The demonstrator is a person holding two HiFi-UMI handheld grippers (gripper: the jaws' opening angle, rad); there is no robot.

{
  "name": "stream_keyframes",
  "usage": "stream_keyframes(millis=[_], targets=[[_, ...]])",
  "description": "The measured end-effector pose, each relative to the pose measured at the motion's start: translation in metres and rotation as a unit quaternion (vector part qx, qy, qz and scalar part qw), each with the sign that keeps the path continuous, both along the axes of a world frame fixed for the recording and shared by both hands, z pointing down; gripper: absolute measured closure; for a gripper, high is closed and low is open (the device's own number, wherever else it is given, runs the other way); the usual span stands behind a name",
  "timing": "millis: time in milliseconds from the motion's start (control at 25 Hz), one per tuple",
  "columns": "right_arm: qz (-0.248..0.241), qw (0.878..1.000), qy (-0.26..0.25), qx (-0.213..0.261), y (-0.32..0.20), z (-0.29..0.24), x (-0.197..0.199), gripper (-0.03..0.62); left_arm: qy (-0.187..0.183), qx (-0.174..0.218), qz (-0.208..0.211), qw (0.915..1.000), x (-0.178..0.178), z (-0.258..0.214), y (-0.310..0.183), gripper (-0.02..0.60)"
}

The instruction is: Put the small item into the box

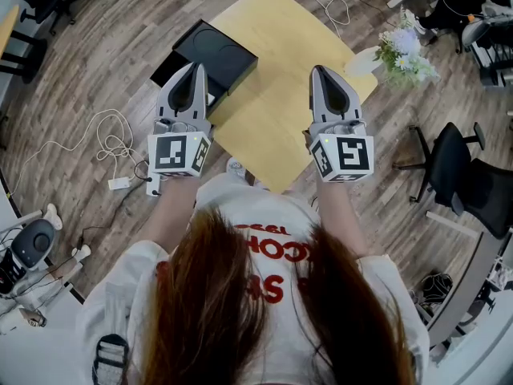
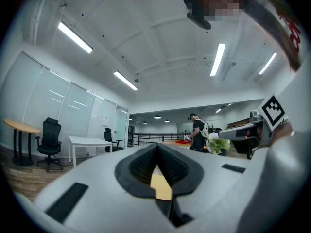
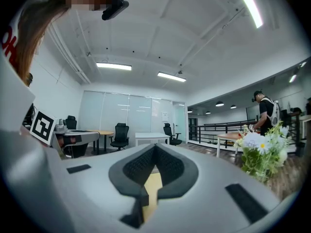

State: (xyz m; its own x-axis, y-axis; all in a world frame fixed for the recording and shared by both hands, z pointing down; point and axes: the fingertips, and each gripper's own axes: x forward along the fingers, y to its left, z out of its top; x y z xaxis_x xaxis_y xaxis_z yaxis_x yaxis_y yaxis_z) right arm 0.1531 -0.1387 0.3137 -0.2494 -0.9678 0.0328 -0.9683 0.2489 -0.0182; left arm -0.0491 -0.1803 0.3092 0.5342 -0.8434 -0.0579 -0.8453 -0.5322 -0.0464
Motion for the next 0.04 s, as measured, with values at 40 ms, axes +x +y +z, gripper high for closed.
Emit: stream_keyframes(millis=[40], targets=[[0.000,1.000,0.000,0.000,0.0004,0.0001,0.0003,0.589,0.000,0.000,0.000,1.0000,0.0004,-0.0003,0.0003,0.575]])
